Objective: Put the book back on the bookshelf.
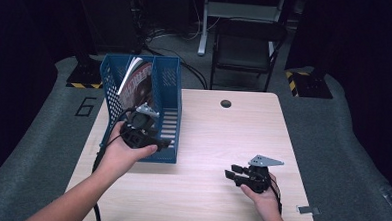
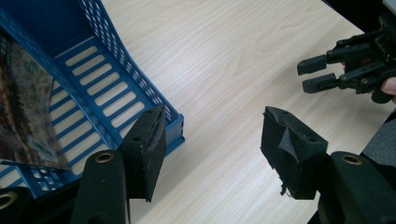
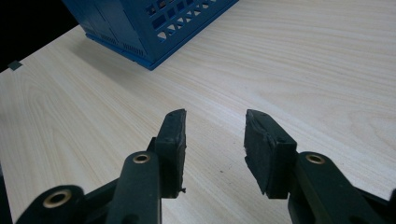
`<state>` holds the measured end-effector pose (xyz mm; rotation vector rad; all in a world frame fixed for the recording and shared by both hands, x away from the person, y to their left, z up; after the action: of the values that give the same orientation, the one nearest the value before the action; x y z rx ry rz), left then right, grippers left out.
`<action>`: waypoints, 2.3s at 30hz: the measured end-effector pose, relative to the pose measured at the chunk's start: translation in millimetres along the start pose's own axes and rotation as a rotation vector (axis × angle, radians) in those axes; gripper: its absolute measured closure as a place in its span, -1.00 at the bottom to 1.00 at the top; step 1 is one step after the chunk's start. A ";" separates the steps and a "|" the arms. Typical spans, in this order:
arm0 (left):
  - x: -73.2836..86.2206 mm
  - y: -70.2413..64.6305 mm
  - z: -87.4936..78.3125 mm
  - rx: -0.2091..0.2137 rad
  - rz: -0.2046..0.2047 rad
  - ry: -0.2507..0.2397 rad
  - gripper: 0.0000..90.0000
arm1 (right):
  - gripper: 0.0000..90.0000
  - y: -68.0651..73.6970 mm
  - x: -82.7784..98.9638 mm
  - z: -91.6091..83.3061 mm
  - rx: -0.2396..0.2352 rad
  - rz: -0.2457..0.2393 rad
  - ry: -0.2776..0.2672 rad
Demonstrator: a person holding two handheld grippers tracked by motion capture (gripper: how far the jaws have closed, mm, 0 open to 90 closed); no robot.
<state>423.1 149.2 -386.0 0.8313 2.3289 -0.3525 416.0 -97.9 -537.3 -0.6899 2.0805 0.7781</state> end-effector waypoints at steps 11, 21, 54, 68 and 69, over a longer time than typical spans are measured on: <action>38.8 3.5 24.1 -0.008 -0.008 0.017 -0.09 | 0.30 -0.5 0.3 0.5 0.002 0.000 -0.004; 59.2 1.0 41.8 0.013 -0.023 0.007 -0.09 | 0.29 -0.5 1.0 0.4 0.002 0.003 -0.002; 128.1 -3.1 88.8 0.081 -0.091 -0.020 -0.07 | 0.29 -1.5 3.6 1.5 0.010 -0.003 0.005; 150.5 2.8 105.0 0.075 -0.134 -0.043 -0.06 | 0.29 -1.6 4.5 2.3 0.010 -0.006 0.009; 151.2 3.6 106.2 0.068 -0.117 -0.045 -0.06 | 0.29 -1.5 5.2 2.7 0.008 -0.014 0.015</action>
<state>385.1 177.2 -564.8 0.7139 2.3402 -0.4983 415.5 -98.0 -543.3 -0.7068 2.0893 0.7583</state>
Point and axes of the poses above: each handheld gripper's, and its own axes: z roughly forward along the jaws, x roughly out of its underside, y roughly to its left, the point moved 10 cm from there along z, roughly forward along the jaws, and after that the axes turned 3 degrees about -x, right-handed, at the moved point
